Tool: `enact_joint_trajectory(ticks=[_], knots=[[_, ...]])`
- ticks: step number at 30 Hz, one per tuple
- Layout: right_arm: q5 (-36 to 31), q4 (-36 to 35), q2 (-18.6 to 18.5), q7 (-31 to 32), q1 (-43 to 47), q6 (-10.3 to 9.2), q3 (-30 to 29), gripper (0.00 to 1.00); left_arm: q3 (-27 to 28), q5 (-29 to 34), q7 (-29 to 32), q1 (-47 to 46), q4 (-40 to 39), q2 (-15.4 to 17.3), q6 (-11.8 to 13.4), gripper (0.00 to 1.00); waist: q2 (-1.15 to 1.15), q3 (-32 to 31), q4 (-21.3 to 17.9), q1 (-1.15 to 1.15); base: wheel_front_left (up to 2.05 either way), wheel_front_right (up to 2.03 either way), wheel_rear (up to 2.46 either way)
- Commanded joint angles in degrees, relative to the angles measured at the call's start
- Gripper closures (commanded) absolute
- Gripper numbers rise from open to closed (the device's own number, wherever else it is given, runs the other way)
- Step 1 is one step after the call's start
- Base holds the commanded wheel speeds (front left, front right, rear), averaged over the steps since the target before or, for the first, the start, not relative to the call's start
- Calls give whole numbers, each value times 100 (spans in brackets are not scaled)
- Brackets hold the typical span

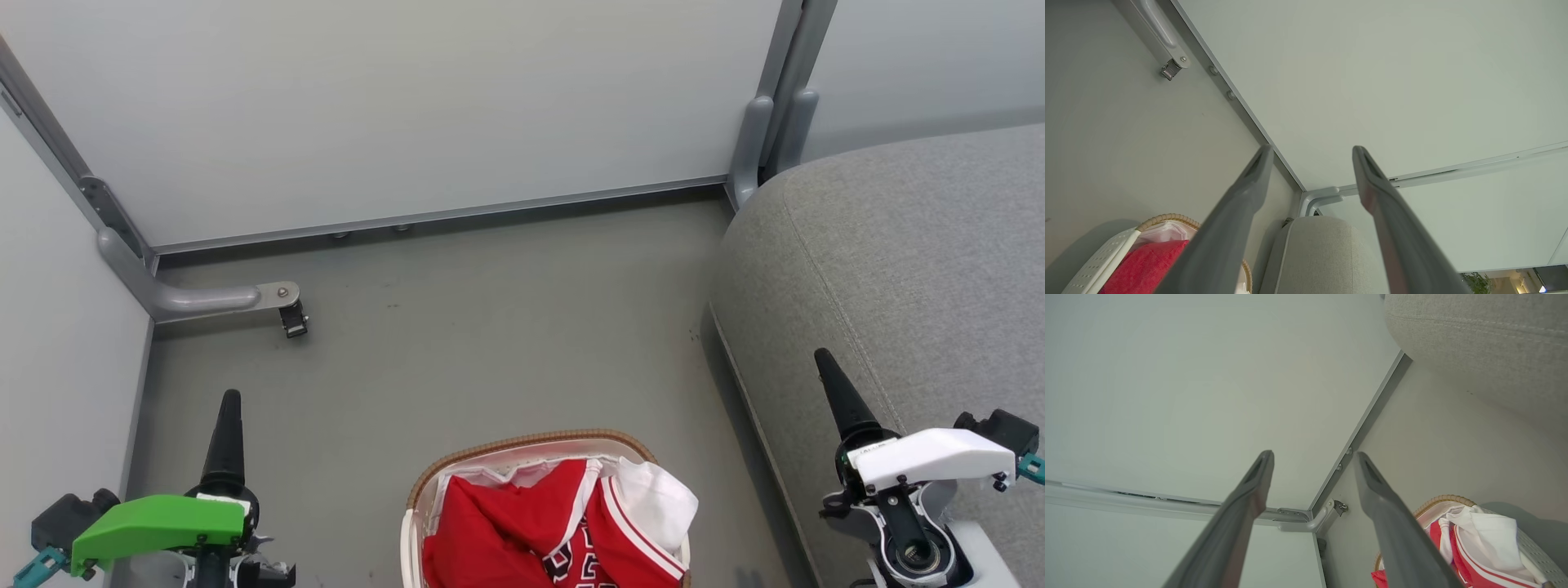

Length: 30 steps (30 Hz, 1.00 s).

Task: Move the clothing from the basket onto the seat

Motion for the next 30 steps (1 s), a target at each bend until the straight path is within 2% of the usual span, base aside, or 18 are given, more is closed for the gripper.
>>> enact_joint_trajectory(ticks=[1, 12, 30], knots=[[-281, -41, -98, -67, -223, 1, 61, 0, -20, 349, -63, -204, -54, 73, -3, 0, 4, 0, 2, 0, 0, 0, 0], [-1321, 126, -172, -295, -365, 1, 368, 0, -168, 1620, -303, -217, -83, 131, 112, 0, 5, 29, 7, 0, 0, 0, 0], [-2652, 450, -302, -618, -498, 1, 722, 0, -303, 3066, -638, -134, 140, 205, 188, 0, 9, 53, 26, 0, 0, 0, 0]])
